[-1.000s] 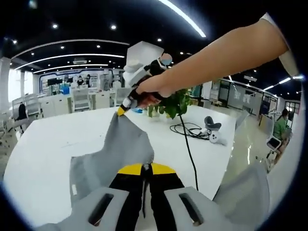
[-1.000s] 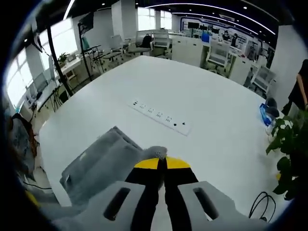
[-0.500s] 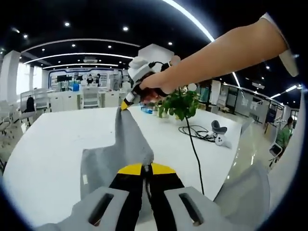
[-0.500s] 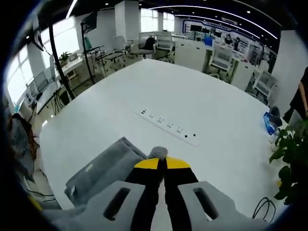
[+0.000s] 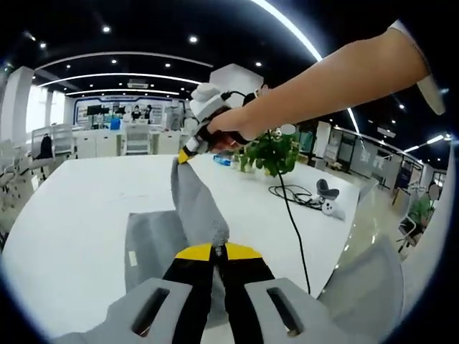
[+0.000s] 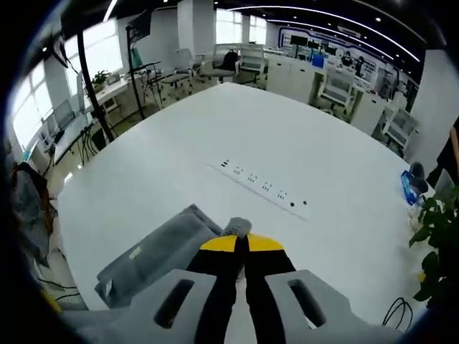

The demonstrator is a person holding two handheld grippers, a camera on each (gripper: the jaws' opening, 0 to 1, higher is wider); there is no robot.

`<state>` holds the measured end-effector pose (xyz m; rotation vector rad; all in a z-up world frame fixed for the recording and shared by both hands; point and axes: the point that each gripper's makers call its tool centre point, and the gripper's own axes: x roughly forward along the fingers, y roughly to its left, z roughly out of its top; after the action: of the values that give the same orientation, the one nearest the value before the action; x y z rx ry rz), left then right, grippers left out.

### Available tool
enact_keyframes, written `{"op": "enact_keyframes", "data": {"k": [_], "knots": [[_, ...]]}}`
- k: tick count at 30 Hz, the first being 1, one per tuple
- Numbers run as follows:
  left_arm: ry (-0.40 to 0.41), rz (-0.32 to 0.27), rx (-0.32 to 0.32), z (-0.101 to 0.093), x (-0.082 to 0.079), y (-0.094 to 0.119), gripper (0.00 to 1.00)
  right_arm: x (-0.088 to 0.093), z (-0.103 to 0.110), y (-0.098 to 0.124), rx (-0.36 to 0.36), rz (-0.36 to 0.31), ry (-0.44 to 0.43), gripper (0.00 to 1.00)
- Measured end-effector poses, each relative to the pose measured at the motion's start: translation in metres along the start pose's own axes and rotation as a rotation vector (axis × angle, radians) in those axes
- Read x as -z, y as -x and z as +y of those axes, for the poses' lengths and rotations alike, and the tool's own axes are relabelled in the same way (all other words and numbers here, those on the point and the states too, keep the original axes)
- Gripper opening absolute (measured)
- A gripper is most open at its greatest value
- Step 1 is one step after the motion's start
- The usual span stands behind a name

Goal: Fold the towel on the table until its edges align and the towel forms a compact rectangular stack.

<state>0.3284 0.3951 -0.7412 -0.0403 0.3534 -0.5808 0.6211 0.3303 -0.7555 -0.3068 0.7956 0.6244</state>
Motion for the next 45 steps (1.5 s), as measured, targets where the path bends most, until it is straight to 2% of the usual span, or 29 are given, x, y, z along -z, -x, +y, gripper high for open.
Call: {"op": "enact_keyframes", "data": {"k": [7, 19, 29, 34, 38, 45], "knots": [[0.035, 0.006, -0.013, 0.016, 0.010, 0.001, 0.04, -0.003, 0.008, -0.014, -0.001, 0.000, 0.004, 0.00], [0.030, 0.071, -0.032, 0.035, 0.035, 0.004, 0.04, -0.003, 0.029, -0.043, -0.024, 0.006, 0.018, 0.00], [0.046, 0.073, -0.052, 0.042, 0.037, 0.011, 0.04, -0.015, 0.050, -0.065, -0.053, -0.044, 0.020, 0.00], [0.039, 0.074, -0.057, 0.044, 0.039, 0.012, 0.04, -0.018, 0.056, -0.067, -0.059, -0.060, 0.012, 0.00], [0.043, 0.096, -0.063, 0.047, 0.049, 0.013, 0.04, -0.018, 0.060, -0.075, -0.072, -0.057, 0.004, 0.00], [0.067, 0.180, -0.089, 0.065, 0.078, 0.012, 0.04, -0.007, 0.070, -0.085, -0.081, -0.035, 0.007, 0.00]]}}
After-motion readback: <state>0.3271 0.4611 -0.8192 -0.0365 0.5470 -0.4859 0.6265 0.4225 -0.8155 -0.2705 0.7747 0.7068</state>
